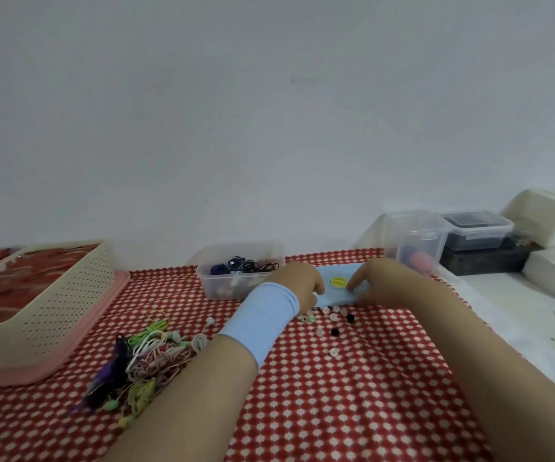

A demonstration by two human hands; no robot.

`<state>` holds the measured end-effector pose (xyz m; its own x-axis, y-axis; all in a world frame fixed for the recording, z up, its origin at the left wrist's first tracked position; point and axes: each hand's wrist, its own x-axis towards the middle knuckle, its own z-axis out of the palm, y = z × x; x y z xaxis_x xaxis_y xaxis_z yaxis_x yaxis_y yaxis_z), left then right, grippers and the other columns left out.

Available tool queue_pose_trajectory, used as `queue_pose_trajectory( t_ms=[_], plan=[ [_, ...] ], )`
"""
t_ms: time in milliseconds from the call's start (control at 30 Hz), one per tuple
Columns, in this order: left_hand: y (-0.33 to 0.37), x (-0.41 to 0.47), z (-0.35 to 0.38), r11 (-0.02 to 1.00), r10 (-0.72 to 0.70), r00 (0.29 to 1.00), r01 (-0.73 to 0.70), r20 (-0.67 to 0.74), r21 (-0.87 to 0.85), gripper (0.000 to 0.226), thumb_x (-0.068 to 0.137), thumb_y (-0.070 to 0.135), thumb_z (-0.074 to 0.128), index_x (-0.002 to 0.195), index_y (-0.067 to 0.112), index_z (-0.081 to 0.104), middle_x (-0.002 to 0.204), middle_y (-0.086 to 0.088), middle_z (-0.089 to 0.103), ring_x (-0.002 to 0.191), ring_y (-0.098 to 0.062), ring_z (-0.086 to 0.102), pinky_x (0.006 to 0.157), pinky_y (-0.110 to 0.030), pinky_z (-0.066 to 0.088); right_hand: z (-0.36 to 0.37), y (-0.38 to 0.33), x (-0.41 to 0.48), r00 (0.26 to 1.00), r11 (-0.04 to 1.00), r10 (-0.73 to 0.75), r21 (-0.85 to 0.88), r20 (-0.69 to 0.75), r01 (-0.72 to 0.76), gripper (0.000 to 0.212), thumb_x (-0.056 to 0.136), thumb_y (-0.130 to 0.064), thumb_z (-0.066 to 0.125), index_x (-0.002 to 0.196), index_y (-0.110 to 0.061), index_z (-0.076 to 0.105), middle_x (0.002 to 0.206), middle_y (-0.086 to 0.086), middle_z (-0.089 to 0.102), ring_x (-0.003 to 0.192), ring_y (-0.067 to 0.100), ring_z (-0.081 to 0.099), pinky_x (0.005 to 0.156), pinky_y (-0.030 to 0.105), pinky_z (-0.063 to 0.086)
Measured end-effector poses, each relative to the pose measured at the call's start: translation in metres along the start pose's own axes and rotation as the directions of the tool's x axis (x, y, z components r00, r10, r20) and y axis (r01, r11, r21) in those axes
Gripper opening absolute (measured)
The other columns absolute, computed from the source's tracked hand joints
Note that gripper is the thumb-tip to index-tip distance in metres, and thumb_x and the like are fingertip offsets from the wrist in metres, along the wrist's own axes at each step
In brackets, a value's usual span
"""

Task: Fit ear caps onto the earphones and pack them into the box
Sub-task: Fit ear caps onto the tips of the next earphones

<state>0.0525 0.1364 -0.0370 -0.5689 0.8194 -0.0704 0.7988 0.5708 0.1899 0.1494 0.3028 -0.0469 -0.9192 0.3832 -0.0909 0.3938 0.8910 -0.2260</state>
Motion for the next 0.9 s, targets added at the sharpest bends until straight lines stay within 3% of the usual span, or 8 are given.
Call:
queue_pose_trajectory(
  t_ms=[100,233,367,467,567,733,800,900],
  plan=[
    [0.000,0.013,0.002,0.997,0.002,1.000,-0.003,0.016,0.075,0.035,0.094,0.008,0.057,0.126,0.021,0.066,0.136,-0.004,0.059,0.115,-0.022,0.061,0.100,-0.032,0.048,-0.002,0.006,0.007,0.998,1.000,-0.011,0.018,-0.057,0.012,0.023,0.092,-0.030,0.073,0.115,-0.031,0.077,0.135,-0.003,0.065,0.119,0.017,0.058,0.109,0.032,0.043],
    [0.001,0.022,-0.012,0.985,0.012,1.000,-0.016,0.027,0.174,0.047,0.091,-0.006,0.050,0.129,0.018,0.063,0.129,-0.005,0.059,0.090,-0.022,0.059,0.078,-0.026,0.045,-0.010,0.007,0.007,0.977,0.999,-0.051,-0.020,-0.205,0.048,0.022,0.097,-0.030,0.066,0.117,-0.029,0.076,0.133,-0.005,0.066,0.121,0.015,0.057,0.105,0.029,0.043],
    [0.006,0.025,-0.016,0.967,-0.024,0.995,-0.001,0.094,0.256,0.043,0.089,-0.008,0.047,0.123,0.012,0.064,0.118,-0.008,0.055,0.091,-0.028,0.057,0.079,-0.028,0.045,-0.006,-0.002,0.007,0.971,0.990,-0.090,-0.125,-0.222,0.063,0.021,0.097,-0.035,0.064,0.114,-0.033,0.076,0.127,-0.008,0.069,0.115,0.014,0.060,0.098,0.027,0.045],
    [0.005,0.022,-0.010,0.959,-0.002,0.995,-0.026,0.101,0.281,0.052,0.088,-0.011,0.049,0.125,0.023,0.063,0.129,-0.008,0.057,0.103,-0.029,0.060,0.086,-0.031,0.050,0.002,-0.007,0.010,0.992,0.995,-0.055,-0.093,-0.115,0.044,0.022,0.097,-0.031,0.065,0.115,-0.029,0.077,0.125,-0.006,0.071,0.111,0.016,0.063,0.099,0.029,0.048],
    [0.004,0.015,-0.008,0.982,0.054,0.998,-0.060,0.037,0.180,0.056,0.090,-0.009,0.051,0.134,0.026,0.059,0.140,-0.005,0.055,0.119,-0.025,0.058,0.100,-0.038,0.050,0.002,-0.007,0.008,0.992,0.998,-0.057,-0.021,-0.109,0.055,0.022,0.096,-0.025,0.067,0.116,-0.028,0.077,0.123,-0.008,0.072,0.110,0.013,0.064,0.104,0.031,0.050],
    [-0.010,-0.011,-0.012,0.994,0.055,0.998,-0.057,-0.030,-0.088,0.031,0.095,0.007,0.055,0.105,0.028,0.075,0.111,0.010,0.071,0.098,-0.009,0.064,0.092,-0.023,0.048,-0.008,-0.009,-0.005,0.995,0.989,-0.095,0.115,0.001,0.094,0.009,0.087,-0.025,0.075,0.090,-0.030,0.081,0.093,-0.015,0.075,0.091,0.008,0.067,0.088,0.027,0.055],
    [-0.019,-0.025,-0.015,0.973,0.017,0.999,-0.026,-0.037,-0.231,0.022,0.094,0.015,0.060,0.101,0.027,0.077,0.099,0.014,0.070,0.090,-0.003,0.062,0.092,-0.021,0.046,-0.005,-0.011,-0.007,0.992,0.990,-0.093,0.115,0.086,0.083,0.006,0.080,-0.032,0.082,0.086,-0.032,0.081,0.089,-0.017,0.075,0.088,0.006,0.068,0.087,0.029,0.057],
    [-0.036,-0.041,-0.014,0.936,-0.058,0.994,0.021,-0.095,-0.352,0.017,0.092,0.018,0.065,0.099,0.029,0.077,0.099,0.016,0.071,0.092,-0.001,0.063,0.092,-0.020,0.047,0.001,-0.017,-0.007,0.990,0.995,-0.083,0.064,0.110,0.076,0.015,0.075,-0.034,0.087,0.088,-0.030,0.081,0.088,-0.017,0.075,0.086,0.005,0.069,0.088,0.031,0.058]
  ],
)
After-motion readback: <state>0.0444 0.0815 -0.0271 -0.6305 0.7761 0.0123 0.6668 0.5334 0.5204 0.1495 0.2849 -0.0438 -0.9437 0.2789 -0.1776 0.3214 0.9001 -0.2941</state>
